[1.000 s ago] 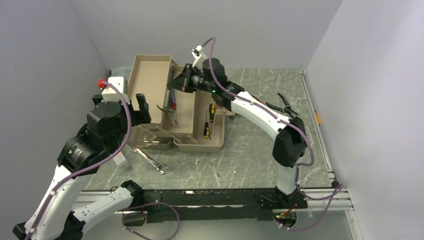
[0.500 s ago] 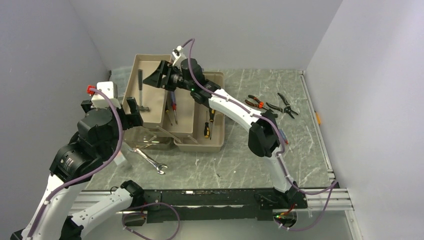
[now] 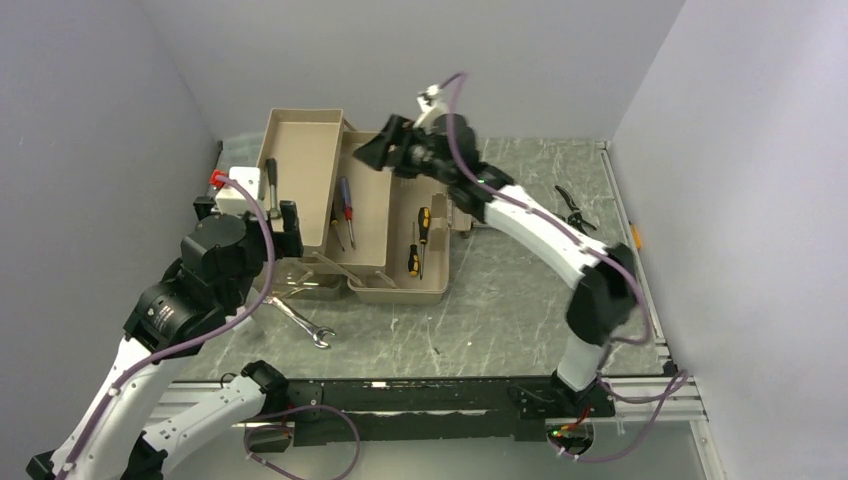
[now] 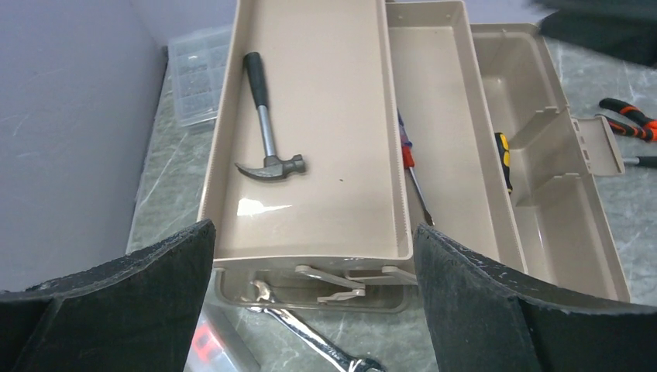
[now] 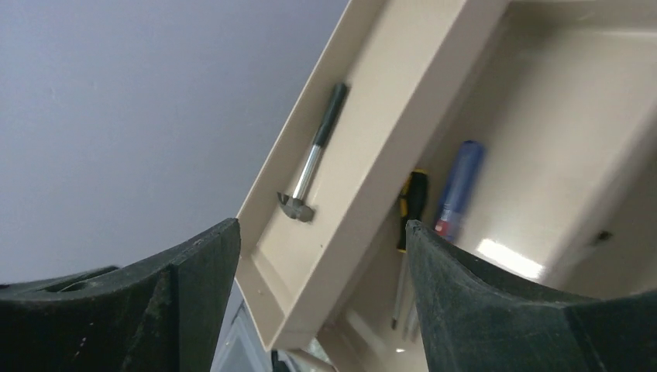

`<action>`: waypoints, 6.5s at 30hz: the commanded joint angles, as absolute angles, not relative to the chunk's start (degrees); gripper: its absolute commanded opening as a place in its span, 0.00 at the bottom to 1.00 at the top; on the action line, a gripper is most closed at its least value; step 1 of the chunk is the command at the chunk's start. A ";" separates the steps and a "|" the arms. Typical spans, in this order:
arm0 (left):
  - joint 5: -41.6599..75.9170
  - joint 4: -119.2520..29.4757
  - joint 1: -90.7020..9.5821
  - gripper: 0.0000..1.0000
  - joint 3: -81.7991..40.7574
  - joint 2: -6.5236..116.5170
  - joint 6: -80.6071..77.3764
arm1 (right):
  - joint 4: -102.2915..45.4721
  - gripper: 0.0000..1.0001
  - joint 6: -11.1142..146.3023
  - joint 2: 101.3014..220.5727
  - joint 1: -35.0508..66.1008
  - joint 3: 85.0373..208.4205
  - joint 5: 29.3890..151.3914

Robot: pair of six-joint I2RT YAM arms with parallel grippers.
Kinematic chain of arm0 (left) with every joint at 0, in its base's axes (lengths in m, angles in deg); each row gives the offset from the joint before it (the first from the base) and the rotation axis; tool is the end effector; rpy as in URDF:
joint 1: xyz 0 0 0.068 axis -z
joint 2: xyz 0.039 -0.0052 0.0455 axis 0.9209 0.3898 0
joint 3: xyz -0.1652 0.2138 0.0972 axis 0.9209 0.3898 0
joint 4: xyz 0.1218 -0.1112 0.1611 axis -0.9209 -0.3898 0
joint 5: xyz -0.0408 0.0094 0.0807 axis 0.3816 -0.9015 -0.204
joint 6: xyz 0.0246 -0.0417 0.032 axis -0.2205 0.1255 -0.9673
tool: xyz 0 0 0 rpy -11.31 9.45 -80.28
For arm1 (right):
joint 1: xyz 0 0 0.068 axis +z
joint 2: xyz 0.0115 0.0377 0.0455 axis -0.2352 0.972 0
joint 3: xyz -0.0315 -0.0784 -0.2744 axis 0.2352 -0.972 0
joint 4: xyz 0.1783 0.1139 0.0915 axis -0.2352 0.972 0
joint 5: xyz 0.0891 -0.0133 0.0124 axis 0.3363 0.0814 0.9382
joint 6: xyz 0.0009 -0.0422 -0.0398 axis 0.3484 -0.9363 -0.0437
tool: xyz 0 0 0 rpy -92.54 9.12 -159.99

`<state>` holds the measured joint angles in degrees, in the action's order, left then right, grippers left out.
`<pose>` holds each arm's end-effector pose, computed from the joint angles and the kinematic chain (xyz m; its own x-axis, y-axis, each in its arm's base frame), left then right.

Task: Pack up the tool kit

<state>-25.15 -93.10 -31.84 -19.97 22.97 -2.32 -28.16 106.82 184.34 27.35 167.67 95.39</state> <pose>0.0777 -0.0264 0.4248 -0.2543 -0.0120 -0.9670 -0.0050 0.9999 -0.0111 0.3119 0.2828 0.3963 -0.6578 0.3592 -0.6621 -0.4746 0.4849 0.7346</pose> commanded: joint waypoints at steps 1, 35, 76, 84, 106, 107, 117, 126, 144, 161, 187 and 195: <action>-21.07 -87.28 -32.08 0.99 -18.32 22.43 -6.07 | -30.53 0.79 101.21 168.90 22.06 157.55 91.96; 19.84 -73.81 -23.53 0.98 -5.55 29.63 -11.36 | 7.00 0.64 80.46 160.83 -15.75 129.03 68.92; 27.84 -73.09 -19.51 0.99 -11.74 40.05 -0.87 | -4.56 0.00 77.40 149.77 -17.18 119.85 101.44; 31.71 -65.40 -17.46 0.96 -15.58 48.42 5.93 | -27.45 0.00 95.82 133.64 -14.02 109.60 120.10; 33.05 -60.83 -14.05 0.61 -29.45 64.67 10.55 | -55.04 0.00 117.55 125.33 -3.38 103.56 127.07; 32.97 -60.69 -13.94 0.59 -29.67 64.86 10.56 | -55.25 0.00 118.08 125.34 -3.33 103.43 127.27; 34.10 -59.12 -13.96 0.07 -30.31 66.62 10.73 | -63.58 0.00 125.08 125.15 -3.20 100.87 128.94; 25.58 -67.36 -15.48 0.00 -30.99 63.44 7.01 | -48.42 0.70 117.05 123.04 -3.18 103.78 122.94; -4.10 -96.35 -35.64 0.10 -40.90 67.82 2.71 | -23.00 0.85 105.44 122.92 -3.35 109.80 103.84; 10.55 -87.76 -30.17 0.86 -33.96 51.82 -6.12 | 2.95 0.77 108.37 139.16 -5.92 122.15 70.39; 18.41 -66.85 -28.27 0.99 -7.39 29.85 -15.46 | -6.48 0.80 66.27 180.77 -13.05 149.56 96.15; 17.76 -65.80 -28.30 0.99 -6.54 29.54 -15.58 | -2.99 0.80 66.35 193.34 -13.12 157.22 100.53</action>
